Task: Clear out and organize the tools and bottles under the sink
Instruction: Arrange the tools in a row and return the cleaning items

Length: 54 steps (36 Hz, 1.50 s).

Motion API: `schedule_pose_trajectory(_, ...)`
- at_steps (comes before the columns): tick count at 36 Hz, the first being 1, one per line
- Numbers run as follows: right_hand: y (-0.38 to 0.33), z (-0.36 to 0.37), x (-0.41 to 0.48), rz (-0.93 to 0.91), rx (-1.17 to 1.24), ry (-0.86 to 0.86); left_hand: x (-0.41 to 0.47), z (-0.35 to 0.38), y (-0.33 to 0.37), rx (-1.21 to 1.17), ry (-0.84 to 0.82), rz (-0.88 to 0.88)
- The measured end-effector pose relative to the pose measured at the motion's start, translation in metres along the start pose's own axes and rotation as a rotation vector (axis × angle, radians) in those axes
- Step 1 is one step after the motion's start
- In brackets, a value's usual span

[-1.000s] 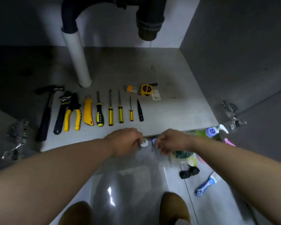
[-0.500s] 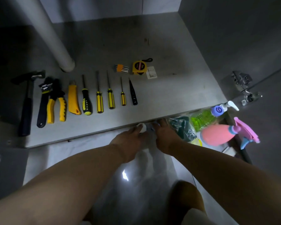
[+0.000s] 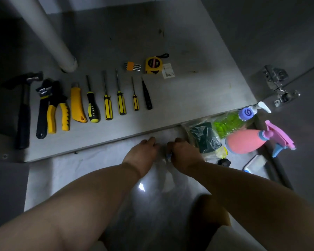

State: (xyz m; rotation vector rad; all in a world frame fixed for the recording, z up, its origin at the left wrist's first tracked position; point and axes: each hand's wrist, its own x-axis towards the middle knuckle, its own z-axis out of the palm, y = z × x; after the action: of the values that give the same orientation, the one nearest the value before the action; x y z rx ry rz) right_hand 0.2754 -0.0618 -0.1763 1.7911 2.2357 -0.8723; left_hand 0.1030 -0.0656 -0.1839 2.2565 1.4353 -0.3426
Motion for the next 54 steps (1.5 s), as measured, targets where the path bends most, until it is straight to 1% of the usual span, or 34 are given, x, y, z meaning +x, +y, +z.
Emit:
schedule_pose_trajectory(4, -0.001, -0.025, -0.007, -0.164, 0.083, -0.089, -0.014, -0.008, 0.0, 0.022, -0.038, 0.006)
schedule_pose_trajectory(8, -0.006, -0.07, -0.014, -0.256, 0.155, -0.125, -0.036, -0.041, 0.002, -0.059, -0.116, 0.113)
schedule_pose_trajectory(9, -0.007, -0.083, -0.014, -0.263, 0.184, -0.11, -0.042, -0.054, 0.004, -0.072, -0.117, 0.146)
schedule_pose_trajectory(11, -0.01, -0.109, -0.012, -0.239, 0.257, -0.038, -0.052, -0.08, 0.007, -0.071, -0.082, 0.154)
schedule_pose_trajectory(13, -0.012, -0.132, -0.004, -0.175, 0.325, 0.048, -0.061, -0.107, 0.008, -0.066, 0.02, 0.139)
schedule_pose_trajectory(16, -0.02, -0.159, 0.012, -0.076, 0.42, 0.193, -0.071, -0.143, 0.006, -0.151, 0.167, 0.057)
schedule_pose_trajectory(19, -0.03, -0.176, 0.033, 0.024, 0.411, 0.332, -0.08, -0.17, -0.003, -0.325, 0.327, -0.104)
schedule_pose_trajectory(22, -0.037, -0.182, 0.053, 0.122, 0.414, 0.339, -0.089, -0.188, -0.015, -0.565, 0.494, -0.284)
schedule_pose_trajectory(25, -0.044, -0.179, 0.071, 0.197, 0.353, 0.327, -0.099, -0.195, -0.029, -0.767, 0.638, -0.403)
schedule_pose_trajectory(30, -0.057, -0.168, 0.098, 0.241, 0.384, 0.341, -0.108, -0.194, -0.057, -0.966, 0.705, -0.527)
schedule_pose_trajectory(33, -0.06, -0.162, 0.106, 0.242, 0.41, 0.358, -0.11, -0.191, -0.061, -1.132, 0.685, -0.571)
schedule_pose_trajectory(36, -0.059, -0.153, 0.111, 0.256, 0.444, 0.382, -0.107, -0.19, -0.061, -1.244, 0.673, -0.597)
schedule_pose_trajectory(40, -0.061, -0.14, 0.112, 0.217, 0.483, 0.42, -0.105, -0.189, -0.062, -1.34, 0.673, -0.62)
schedule_pose_trajectory(45, -0.062, -0.132, 0.095, 0.168, 0.485, 0.406, -0.102, -0.193, -0.058, -1.407, 0.669, -0.614)
schedule_pose_trajectory(48, -0.072, -0.137, 0.074, 0.071, 0.521, 0.43, -0.098, -0.195, -0.05, -1.42, 0.656, -0.616)
schedule_pose_trajectory(50, -0.086, -0.145, 0.058, -0.062, 0.653, 0.334, -0.094, -0.197, -0.043, -1.432, 0.645, -0.618)
schedule_pose_trajectory(52, -0.099, -0.153, 0.044, -0.179, 0.728, 0.207, -0.09, -0.199, -0.035, -1.448, 0.629, -0.612)
schedule_pose_trajectory(54, -0.109, -0.158, 0.031, -0.232, 0.761, 0.13, -0.085, -0.201, -0.027, -1.466, 0.624, -0.598)
